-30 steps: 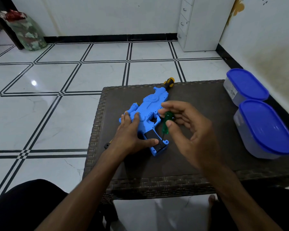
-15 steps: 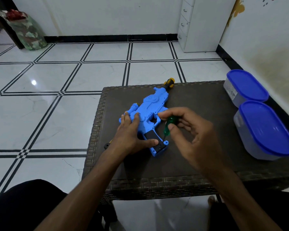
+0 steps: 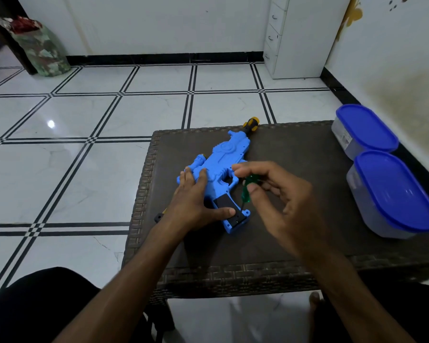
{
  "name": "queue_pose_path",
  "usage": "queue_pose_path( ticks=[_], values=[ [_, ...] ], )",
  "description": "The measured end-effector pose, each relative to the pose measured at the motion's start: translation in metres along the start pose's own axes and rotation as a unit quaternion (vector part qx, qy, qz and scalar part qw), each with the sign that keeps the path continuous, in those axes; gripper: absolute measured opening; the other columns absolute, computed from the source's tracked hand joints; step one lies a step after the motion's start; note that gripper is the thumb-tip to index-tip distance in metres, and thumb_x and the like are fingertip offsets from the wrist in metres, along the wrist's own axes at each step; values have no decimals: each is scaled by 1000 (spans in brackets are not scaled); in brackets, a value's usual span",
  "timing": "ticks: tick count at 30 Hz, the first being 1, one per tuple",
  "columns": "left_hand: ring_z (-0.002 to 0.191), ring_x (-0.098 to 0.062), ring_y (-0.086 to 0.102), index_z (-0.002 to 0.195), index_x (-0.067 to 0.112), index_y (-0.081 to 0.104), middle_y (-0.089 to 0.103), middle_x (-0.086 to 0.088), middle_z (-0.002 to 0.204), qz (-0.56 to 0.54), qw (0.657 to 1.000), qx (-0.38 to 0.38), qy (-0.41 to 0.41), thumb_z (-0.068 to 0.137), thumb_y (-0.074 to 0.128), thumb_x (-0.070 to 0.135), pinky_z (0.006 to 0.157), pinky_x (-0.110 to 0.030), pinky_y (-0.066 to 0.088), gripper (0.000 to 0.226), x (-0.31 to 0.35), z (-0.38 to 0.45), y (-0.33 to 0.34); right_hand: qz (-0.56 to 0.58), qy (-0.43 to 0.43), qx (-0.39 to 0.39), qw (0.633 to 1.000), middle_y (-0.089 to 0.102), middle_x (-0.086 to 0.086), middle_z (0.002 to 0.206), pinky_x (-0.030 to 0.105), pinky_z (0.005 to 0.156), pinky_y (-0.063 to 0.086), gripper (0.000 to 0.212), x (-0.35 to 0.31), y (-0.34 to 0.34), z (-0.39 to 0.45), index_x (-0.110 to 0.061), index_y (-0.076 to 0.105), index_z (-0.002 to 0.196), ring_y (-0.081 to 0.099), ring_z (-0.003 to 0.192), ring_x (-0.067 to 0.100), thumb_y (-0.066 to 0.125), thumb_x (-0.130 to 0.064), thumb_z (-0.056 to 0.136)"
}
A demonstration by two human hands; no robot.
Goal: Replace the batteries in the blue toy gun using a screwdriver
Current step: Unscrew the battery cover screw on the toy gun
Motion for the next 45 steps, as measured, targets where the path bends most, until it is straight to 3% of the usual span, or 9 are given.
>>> queue_pose_path(
  ticks=[6,11,26,38,42,45],
  values=[
    [146,-25,-22,155,20,-6,-24,-11,159,4,1000,-3,2,75,70,60,119,-40,3,117,0,-1,0,-25,-17,8,1000,62,3,105,33,84,57,21,3,0,2,-11,73,105,66,98,18,74,-5,85],
    [146,-24,-23,155,19,-6,-24,-11,159,3,1000,-3,0,74,70,61,119,-38,2,118,0,0,0,-7,-10,18,1000,68,2,109,30,85,58,30,5,-1,2,-8,69,114,68,103,13,69,3,87],
    [146,-23,-23,155,20,-5,-25,-10,159,-1,1000,0,3,74,71,60,119,-38,0,118,-1,1,0,-13,-18,29,999,66,0,110,34,85,58,28,5,-5,0,-10,67,114,67,105,16,67,2,88],
    [146,-24,-24,155,20,-6,-25,-10,159,-5,1000,-1,3,75,71,59,119,-40,2,117,0,0,1,-27,-20,-12,999,70,-2,114,27,91,55,33,1,1,0,-6,68,117,66,110,10,63,9,88],
    [147,-27,-21,156,19,-3,-22,-13,159,2,1000,2,5,76,71,56,119,-41,3,115,0,3,0,-37,-38,-29,998,65,0,115,32,92,54,25,1,2,2,-11,73,109,64,111,15,75,-7,84],
    [146,-26,-22,155,19,-3,-23,-13,159,-5,1000,4,7,75,71,58,119,-40,2,116,0,3,1,-49,-34,-1,998,58,2,102,35,80,55,17,3,1,4,-13,75,96,64,94,18,79,-14,80]
  ],
)
Point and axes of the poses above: each hand's wrist, its own z-axis towards the middle knuckle, its own y-axis out of the palm, x = y × z, the point moved 2 cm from there along z, towards the middle knuckle
